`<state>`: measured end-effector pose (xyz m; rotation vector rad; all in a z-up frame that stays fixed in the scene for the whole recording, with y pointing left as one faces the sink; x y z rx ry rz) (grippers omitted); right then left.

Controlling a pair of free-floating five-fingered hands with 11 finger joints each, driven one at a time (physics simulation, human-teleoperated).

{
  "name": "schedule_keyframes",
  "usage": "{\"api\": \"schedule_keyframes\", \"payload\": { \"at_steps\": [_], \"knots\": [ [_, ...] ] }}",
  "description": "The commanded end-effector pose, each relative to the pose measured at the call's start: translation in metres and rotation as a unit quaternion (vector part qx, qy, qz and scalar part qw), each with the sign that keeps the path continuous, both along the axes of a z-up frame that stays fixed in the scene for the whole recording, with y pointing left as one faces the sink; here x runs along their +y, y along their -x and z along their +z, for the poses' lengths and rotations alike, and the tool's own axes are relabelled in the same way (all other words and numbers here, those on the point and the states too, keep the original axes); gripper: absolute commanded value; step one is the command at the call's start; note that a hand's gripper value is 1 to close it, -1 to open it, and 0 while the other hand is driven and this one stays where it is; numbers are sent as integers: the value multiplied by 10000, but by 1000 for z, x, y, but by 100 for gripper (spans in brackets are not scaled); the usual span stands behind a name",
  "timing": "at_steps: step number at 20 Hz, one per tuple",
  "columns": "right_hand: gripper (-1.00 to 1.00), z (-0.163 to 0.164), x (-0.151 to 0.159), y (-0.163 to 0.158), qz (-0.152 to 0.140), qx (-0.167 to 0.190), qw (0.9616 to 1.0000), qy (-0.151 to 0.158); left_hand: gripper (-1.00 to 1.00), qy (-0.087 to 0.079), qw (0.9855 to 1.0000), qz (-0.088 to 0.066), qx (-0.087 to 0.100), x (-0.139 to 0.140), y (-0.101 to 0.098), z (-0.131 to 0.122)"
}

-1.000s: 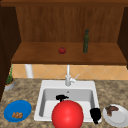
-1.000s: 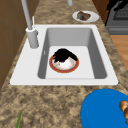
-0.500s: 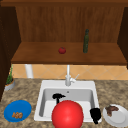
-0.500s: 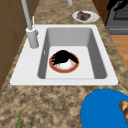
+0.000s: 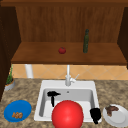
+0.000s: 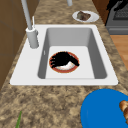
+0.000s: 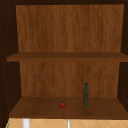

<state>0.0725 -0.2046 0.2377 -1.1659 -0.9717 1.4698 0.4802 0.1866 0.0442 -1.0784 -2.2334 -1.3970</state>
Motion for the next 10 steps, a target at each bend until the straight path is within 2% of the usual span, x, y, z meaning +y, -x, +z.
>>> {"api": "schedule_keyframes", "payload": {
  "at_steps": [1, 2, 5, 6, 7, 8, 9, 10],
  "knots": [
    [0, 0, 0, 0, 0, 0, 10000, 0, -100, -194, 9997, 159, 0, 19, -1, 10],
    [0, 0, 0, 0, 0, 0, 10000, 0, -100, -155, 9995, 272, 24, 21, 0, 8],
    [0, 0, 0, 0, 0, 0, 10000, 0, -100, -154, 9995, 287, -8, 35, -1, 11],
    [0, 0, 0, 0, 0, 0, 10000, 0, -100, -134, 9996, 246, -25, 40, 2, 12],
    [0, 0, 0, 0, 0, 0, 10000, 0, -100, -202, 9995, 228, -11, 35, 9, 10],
    [0, 0, 0, 0, 0, 0, 10000, 0, -100, -137, 9998, -46, -153, 32, 5, 11],
    [0, 0, 0, 0, 0, 0, 10000, 0, -100, -11, 10000, 27, -20, 37, 0, 10],
    [0, 0, 0, 0, 0, 0, 10000, 0, -100, -67, 10000, 27, -18, 34, 2, 10]
  ]
}}
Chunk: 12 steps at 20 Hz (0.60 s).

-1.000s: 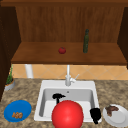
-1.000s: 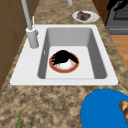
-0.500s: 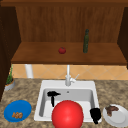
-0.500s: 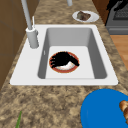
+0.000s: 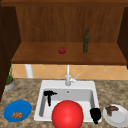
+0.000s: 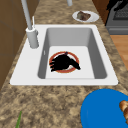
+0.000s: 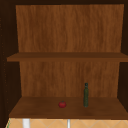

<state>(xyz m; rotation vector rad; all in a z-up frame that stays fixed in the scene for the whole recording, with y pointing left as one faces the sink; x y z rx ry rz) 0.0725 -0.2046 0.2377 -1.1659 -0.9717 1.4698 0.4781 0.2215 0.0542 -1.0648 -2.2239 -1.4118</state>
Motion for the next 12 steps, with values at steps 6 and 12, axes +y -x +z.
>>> {"api": "schedule_keyframes", "payload": {
  "at_steps": [6, 12],
  "knots": [
    [0, 0, 0, 0, 0, 0, 10000, 0, -100, -2, 9995, 11, -328, -2, 5, 9],
    [0, 0, 0, 0, 0, 0, 10000, 0, -100, -497, 9986, -99, -153, 7, 6, 38]
  ]
}}
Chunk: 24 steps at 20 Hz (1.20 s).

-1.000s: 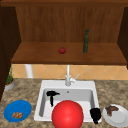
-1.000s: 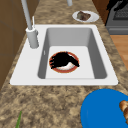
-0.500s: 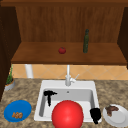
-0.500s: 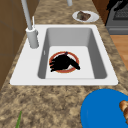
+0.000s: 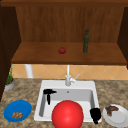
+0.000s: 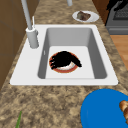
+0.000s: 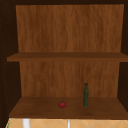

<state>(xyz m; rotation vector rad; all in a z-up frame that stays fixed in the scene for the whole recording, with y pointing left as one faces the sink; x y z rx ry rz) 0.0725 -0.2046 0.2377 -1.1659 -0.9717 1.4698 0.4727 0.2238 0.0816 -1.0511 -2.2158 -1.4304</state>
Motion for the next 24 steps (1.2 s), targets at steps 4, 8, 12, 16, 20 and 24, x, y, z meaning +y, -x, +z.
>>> {"api": "schedule_keyframes", "payload": {
  "at_steps": [4, 8, 12, 16, 20, 24],
  "knots": [
    [0, 0, 0, 0, 0, 0, 10000, 0, -100, -524, 9986, -28, -80, 16, 8, 25],
    [0, 0, 0, 0, 0, 0, 10000, 0, -100, -591, 9983, 15, -2, 31, 20, 36],
    [0, 0, 0, 0, 0, 0, 10000, 0, -100, -636, 9979, 18, 151, 46, 35, 44],
    [0, 0, 0, 0, 0, 0, 10000, 0, -100, -632, 9978, 22, 175, 57, 59, 62],
    [0, 0, 0, 0, 0, 0, 10000, 0, -100, -686, 9975, 36, 177, 68, 84, 84],
    [0, 0, 0, 0, 0, 0, 10000, 0, -100, -748, 9971, 48, -164, 76, 115, 95]
  ]
}}
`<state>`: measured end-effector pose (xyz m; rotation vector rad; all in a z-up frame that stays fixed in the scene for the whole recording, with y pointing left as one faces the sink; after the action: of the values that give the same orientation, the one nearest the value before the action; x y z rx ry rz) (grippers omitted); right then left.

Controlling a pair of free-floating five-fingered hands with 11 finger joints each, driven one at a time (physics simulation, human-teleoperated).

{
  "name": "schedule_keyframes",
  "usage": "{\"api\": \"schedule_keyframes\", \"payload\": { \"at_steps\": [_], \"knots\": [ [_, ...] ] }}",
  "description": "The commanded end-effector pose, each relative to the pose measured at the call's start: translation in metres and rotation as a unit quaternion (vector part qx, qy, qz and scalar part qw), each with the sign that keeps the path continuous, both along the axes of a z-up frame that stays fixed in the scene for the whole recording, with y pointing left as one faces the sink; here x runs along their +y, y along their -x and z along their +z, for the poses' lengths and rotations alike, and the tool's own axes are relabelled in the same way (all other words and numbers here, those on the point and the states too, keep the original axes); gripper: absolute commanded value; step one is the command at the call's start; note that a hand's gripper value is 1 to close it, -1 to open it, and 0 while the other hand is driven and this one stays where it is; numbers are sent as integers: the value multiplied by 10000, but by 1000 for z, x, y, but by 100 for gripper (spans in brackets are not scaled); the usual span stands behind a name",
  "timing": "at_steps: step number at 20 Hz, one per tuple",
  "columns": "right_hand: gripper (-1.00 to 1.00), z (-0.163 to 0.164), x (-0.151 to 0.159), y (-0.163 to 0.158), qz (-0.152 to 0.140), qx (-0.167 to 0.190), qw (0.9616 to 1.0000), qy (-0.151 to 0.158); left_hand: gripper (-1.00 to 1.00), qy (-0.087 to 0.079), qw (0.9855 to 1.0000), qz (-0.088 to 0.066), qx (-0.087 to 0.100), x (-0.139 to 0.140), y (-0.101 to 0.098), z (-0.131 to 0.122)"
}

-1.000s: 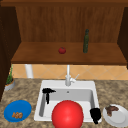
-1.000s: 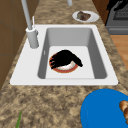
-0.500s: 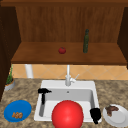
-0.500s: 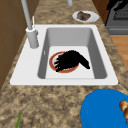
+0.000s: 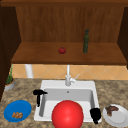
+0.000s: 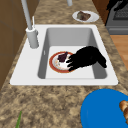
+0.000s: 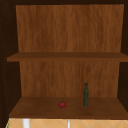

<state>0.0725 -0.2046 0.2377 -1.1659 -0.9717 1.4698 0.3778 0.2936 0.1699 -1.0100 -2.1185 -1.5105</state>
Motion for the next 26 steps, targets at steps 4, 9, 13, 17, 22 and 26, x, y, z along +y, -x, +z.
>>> {"api": "schedule_keyframes", "payload": {
  "at_steps": [4, 9, 13, 17, 22, 26],
  "knots": [
    [0, 0, 0, 0, 0, 0, 10000, 0, -100, -133, 9983, 22, -559, 9, 40, 19],
    [0, 0, 0, 0, 0, 0, 10000, 0, -100, -259, 9992, 38, -308, 15, 67, 52],
    [0, 0, 0, 0, 0, 0, 10000, 0, -100, -296, 9991, 47, -290, 17, 86, 80],
    [0, 0, 0, 0, 0, 0, 10000, 0, -100, -440, 9989, 51, -155, 23, 91, 103],
    [0, 0, 0, 0, 0, 0, 10000, 0, -100, -544, 9984, 90, -113, 29, 87, 125],
    [0, 0, 0, 0, 0, 0, 10000, 0, -100, -492, 9986, 165, -125, 29, 82, 151]
  ]
}}
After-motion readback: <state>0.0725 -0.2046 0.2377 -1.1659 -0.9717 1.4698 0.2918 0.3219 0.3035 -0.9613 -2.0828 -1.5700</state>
